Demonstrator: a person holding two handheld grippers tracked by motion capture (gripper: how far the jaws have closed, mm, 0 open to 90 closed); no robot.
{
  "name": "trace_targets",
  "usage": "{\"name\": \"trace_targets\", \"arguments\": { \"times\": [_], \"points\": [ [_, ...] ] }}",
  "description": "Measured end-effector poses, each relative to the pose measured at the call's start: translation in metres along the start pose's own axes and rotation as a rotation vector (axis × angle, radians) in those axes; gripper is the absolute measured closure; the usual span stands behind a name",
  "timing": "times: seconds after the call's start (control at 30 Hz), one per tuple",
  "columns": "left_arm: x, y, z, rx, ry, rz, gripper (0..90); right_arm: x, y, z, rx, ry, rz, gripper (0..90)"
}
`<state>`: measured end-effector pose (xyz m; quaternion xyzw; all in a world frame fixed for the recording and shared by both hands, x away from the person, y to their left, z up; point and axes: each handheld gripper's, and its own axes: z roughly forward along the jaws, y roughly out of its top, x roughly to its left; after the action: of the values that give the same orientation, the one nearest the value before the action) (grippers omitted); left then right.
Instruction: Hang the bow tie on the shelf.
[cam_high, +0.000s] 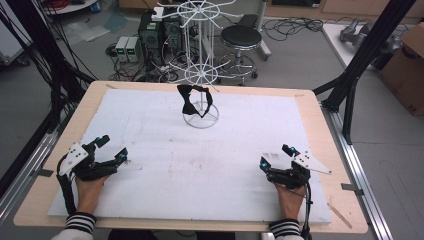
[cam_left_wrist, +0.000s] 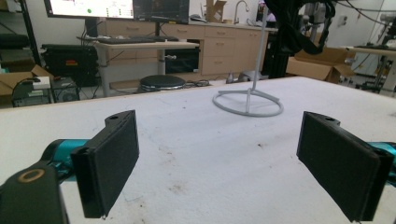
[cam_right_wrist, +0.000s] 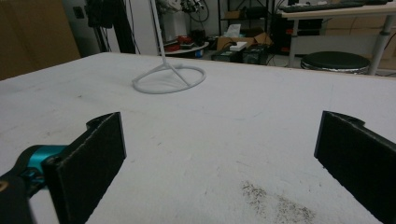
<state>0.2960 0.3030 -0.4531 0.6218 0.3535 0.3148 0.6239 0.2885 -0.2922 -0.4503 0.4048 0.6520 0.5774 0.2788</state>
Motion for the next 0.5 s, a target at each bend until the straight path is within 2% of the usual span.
{"name": "trace_targets", "arguments": {
  "times": [0.1, 0.17, 0.4, 0.5],
  "points": [
    [-0.0028, -0.001, -0.002, -0.022, 0.014, 0.026, 15.2, 0.0, 0.0001, -0.0002, 0.001, 0.0, -0.001, 1.0],
    [-0.0022, -0.0015, -0.0034, -0.038, 0.015, 0.019, 15.7, -0.0003, 0.0, -0.0002, -0.003, 0.001, -0.006, 1.0],
    [-0.0024, -0.0017, -0.004, -0.044, 0.009, 0.021, 16.6, -0.0003, 0.0, -0.0007, -0.005, 0.002, -0.002, 1.0],
    [-0.0008, -0.0017, -0.0047, -0.046, 0.012, 0.004, 17.1, 0.0004, 0.0001, -0.0007, -0.009, -0.002, -0.006, 1.0]
  ]
}}
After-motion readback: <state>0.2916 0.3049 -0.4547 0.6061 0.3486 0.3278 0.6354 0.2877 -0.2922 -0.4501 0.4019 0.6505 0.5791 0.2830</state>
